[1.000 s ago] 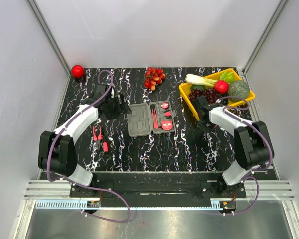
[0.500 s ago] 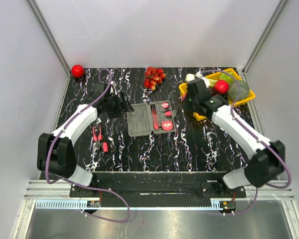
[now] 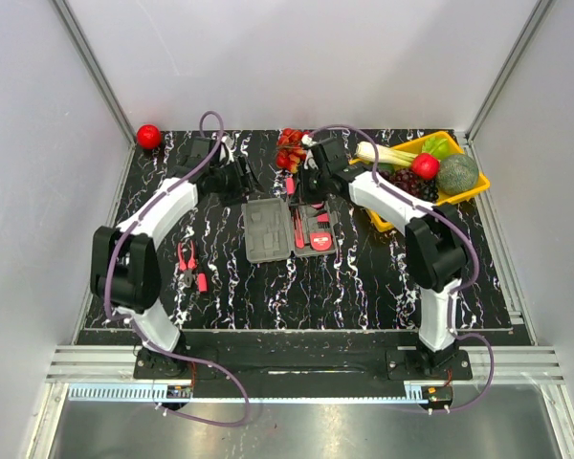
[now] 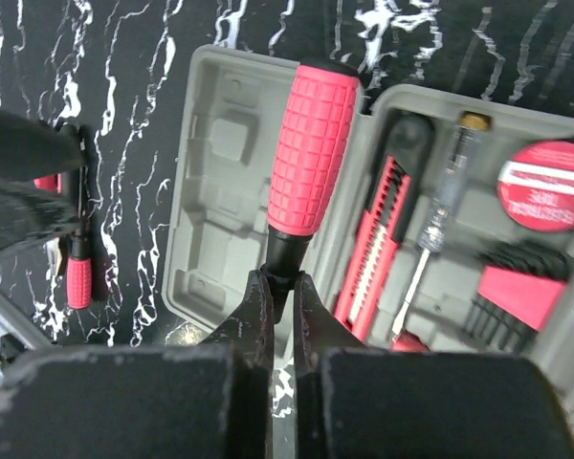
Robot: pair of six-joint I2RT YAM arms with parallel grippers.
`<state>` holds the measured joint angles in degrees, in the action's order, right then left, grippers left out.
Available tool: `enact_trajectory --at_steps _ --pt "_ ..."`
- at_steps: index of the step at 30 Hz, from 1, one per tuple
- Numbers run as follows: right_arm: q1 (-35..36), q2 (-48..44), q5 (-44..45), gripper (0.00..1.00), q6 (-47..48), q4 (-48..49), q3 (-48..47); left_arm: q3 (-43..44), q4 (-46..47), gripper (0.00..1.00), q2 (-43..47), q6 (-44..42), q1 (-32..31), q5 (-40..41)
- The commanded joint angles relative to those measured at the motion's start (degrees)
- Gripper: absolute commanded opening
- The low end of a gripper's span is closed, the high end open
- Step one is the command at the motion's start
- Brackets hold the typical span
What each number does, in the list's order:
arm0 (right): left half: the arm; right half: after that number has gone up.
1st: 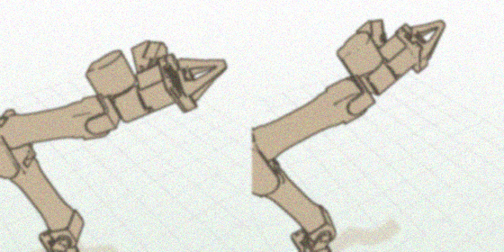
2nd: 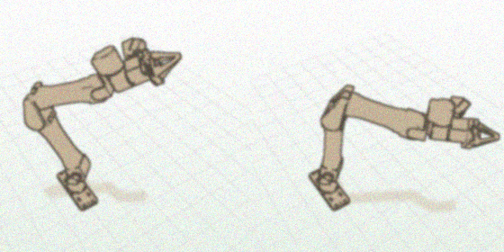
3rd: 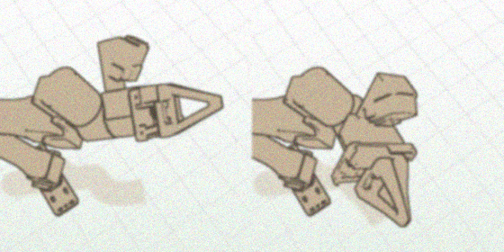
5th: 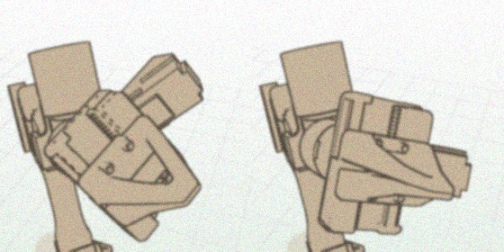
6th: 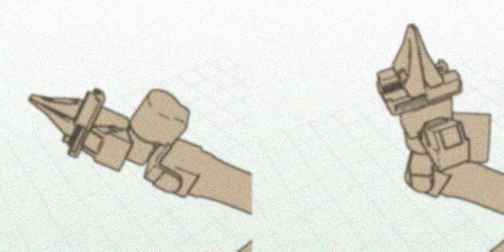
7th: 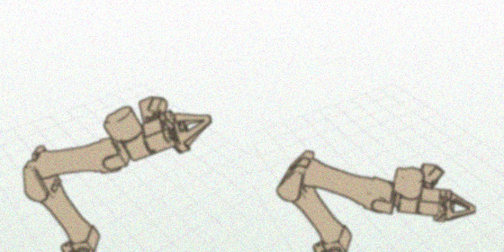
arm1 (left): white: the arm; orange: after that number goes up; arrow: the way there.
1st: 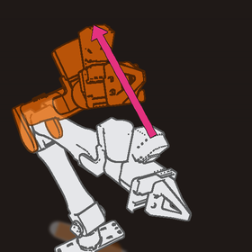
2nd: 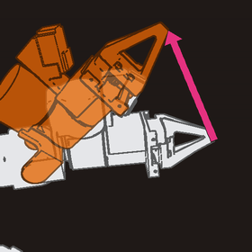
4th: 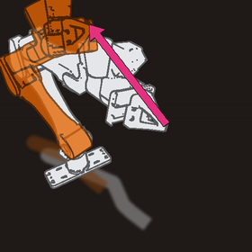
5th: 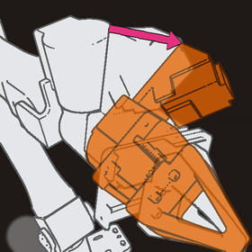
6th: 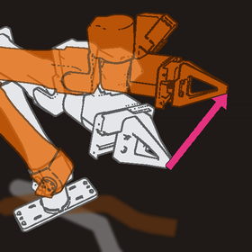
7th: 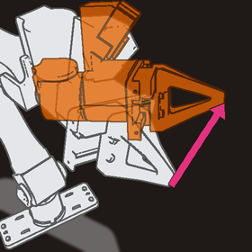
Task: Pack the tool kit
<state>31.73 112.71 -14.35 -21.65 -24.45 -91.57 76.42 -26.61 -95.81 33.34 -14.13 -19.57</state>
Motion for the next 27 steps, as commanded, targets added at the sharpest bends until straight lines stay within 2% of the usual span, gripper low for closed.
enact_trajectory --at_steps 1,7,15,23,27 --pt "1.1 4.4 -8.1 0.00 2.0 4.3 -3.4 3.4 1.6 0.65 -3.9 1.1 0.3 -3.0" --pt "2.6 8.3 -9.9 0.00 0.6 5.7 -4.1 4.3 2.1 0.54 -5.7 1.1 0.4 -1.9" --pt "3.3 13.2 -9.3 0.00 -2.3 4.6 -8.2 5.1 5.1 0.50 -8.1 3.7 0.3 -3.0" --pt "4.0 16.8 -7.4 0.00 -6.6 2.9 -9.6 5.2 5.1 0.48 -10.6 6.6 0.2 0.0" --pt "4.0 17.5 -5.7 0.00 -10.2 6.0 -7.4 4.4 6.1 0.40 -11.4 7.1 0.0 0.8"
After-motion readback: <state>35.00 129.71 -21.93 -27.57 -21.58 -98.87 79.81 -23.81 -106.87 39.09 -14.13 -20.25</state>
